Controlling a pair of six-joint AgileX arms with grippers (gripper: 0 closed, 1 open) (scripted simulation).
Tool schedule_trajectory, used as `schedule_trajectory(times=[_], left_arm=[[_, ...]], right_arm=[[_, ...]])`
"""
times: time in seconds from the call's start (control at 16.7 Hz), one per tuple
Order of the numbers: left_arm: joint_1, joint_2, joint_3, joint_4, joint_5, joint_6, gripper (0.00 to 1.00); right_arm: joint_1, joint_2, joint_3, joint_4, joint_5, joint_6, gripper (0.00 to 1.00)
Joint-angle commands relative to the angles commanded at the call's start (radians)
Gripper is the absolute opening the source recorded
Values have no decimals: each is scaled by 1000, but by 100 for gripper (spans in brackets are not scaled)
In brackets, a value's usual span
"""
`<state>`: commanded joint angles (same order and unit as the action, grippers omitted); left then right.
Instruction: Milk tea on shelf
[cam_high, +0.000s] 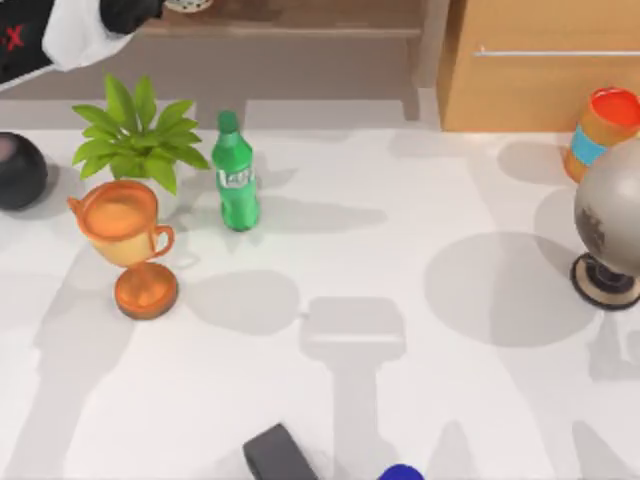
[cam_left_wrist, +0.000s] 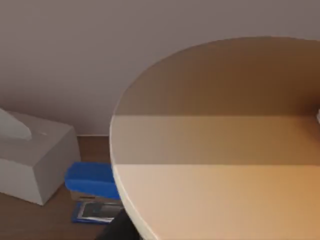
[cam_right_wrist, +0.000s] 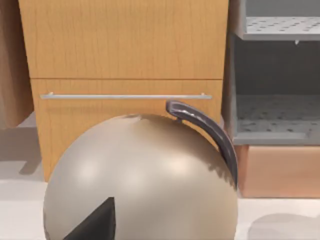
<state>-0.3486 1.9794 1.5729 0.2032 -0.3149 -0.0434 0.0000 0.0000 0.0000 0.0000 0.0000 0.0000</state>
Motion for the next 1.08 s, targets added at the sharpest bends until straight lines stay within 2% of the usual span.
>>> schedule_trajectory(times=[0.12, 0.36, 1.08], left_arm=[[8, 19, 30, -7, 28, -7, 0], [8, 19, 30, -7, 29, -7, 0], [8, 19, 30, -7, 29, -7, 90]], right_arm=[[0, 0, 0, 0, 0, 0, 100], [0, 0, 0, 0, 0, 0, 100], [0, 0, 0, 0, 0, 0, 100]])
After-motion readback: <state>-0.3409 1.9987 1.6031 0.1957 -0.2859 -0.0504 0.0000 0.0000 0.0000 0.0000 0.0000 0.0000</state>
